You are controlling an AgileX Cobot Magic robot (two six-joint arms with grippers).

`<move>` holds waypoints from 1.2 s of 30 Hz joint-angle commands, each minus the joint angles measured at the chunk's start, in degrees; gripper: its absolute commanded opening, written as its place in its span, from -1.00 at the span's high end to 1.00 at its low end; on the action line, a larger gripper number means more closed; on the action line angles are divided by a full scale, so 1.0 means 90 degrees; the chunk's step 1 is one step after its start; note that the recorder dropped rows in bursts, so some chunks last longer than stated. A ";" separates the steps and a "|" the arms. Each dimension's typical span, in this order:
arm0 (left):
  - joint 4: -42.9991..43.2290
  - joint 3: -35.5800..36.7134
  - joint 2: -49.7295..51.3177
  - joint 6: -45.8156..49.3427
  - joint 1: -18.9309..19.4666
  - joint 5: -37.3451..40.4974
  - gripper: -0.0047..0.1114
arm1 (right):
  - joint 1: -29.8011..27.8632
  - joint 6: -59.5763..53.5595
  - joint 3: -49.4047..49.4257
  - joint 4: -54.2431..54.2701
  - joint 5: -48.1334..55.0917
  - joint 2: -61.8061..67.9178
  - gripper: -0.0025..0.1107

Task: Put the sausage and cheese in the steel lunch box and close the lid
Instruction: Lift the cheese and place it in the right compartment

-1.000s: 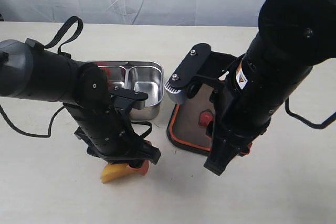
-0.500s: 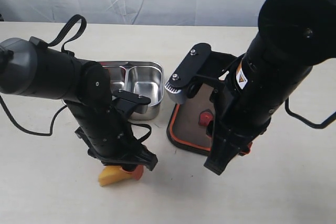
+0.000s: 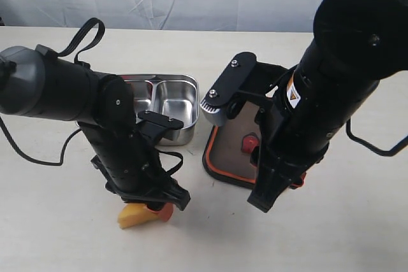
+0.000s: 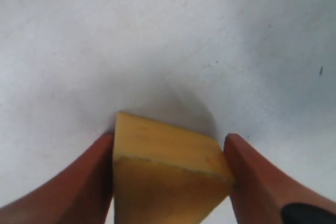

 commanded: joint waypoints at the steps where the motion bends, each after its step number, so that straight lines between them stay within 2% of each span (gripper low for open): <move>1: 0.0150 0.0124 -0.0036 -0.0045 -0.0018 0.0350 0.92 | 0.0021 -0.0001 0.0032 -0.0040 -0.0032 -0.0061 0.22; 21: 0.0402 -0.0169 -0.0459 -0.0059 -0.0018 0.0367 0.92 | 0.0021 -0.0001 0.0032 -0.0068 -0.0019 -0.0061 0.22; 32: 0.0929 -0.0949 -0.0810 -0.0070 -0.0018 0.0784 0.92 | 0.0021 -0.0001 0.0032 -0.0067 -0.0030 -0.0061 0.22; 36: 0.1451 -0.1317 -0.0830 -0.0281 -0.0018 0.0874 0.92 | 0.0021 -0.0001 0.0032 -0.0079 -0.0030 -0.0061 0.22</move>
